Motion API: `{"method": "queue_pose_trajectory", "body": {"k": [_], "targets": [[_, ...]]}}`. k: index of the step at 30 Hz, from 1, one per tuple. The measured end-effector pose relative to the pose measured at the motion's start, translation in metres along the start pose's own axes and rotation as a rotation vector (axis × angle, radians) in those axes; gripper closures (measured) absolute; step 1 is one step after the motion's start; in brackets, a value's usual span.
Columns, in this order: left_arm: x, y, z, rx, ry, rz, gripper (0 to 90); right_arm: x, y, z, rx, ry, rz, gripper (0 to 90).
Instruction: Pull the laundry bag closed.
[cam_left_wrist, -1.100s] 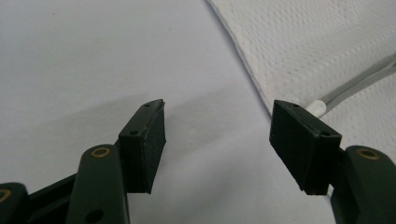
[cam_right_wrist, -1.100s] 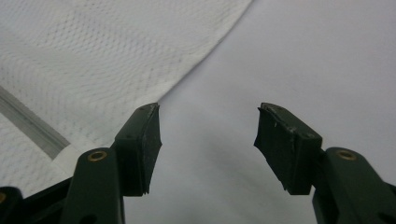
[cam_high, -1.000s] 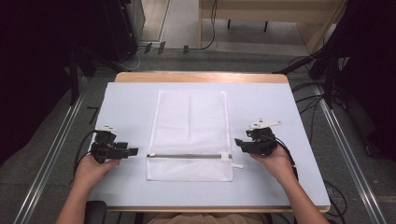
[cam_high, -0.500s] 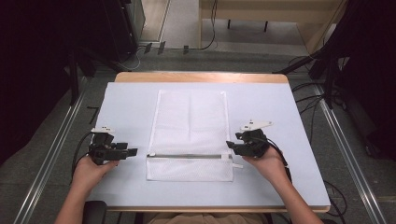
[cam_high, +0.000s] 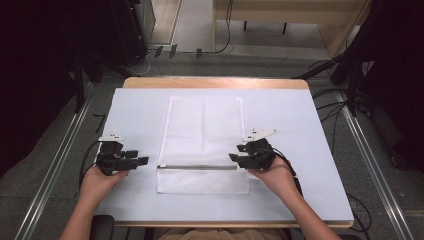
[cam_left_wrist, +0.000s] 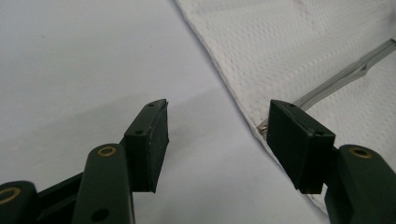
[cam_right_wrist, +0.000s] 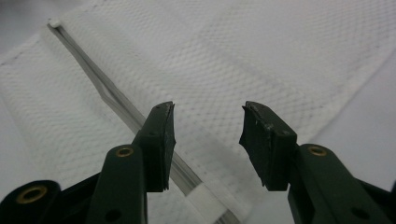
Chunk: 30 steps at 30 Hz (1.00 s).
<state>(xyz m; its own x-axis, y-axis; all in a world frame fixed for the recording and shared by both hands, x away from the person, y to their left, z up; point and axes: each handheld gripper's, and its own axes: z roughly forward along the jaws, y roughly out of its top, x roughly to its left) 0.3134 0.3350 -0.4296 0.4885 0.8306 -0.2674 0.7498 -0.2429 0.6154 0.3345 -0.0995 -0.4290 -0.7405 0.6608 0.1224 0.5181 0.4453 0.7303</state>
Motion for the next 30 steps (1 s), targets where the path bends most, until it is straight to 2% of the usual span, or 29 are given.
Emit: {"method": "queue_pose_trajectory", "body": {"k": [4, 8, 13, 22, 30], "targets": [[0.000, 0.000, 0.002, 0.021, 0.000, 0.000, 39.5, 0.012, 0.008, 0.005, 0.003, 0.027, -0.024, 57.3], [0.000, -0.001, 0.001, 0.014, 0.000, -0.004, 39.5, 0.022, 0.017, 0.011, 0.007, 0.046, -0.061, 58.0], [0.001, -0.001, 0.001, 0.016, 0.005, -0.007, 39.5, 0.032, 0.028, 0.018, -0.002, 0.071, -0.082, 59.1], [0.002, -0.001, 0.001, 0.018, 0.006, -0.002, 39.4, 0.046, 0.041, 0.032, 0.013, 0.117, -0.090, 61.0], [0.002, -0.001, 0.001, 0.012, 0.000, -0.003, 39.3, 0.060, 0.050, 0.050, 0.031, 0.149, -0.119, 64.2]]}}
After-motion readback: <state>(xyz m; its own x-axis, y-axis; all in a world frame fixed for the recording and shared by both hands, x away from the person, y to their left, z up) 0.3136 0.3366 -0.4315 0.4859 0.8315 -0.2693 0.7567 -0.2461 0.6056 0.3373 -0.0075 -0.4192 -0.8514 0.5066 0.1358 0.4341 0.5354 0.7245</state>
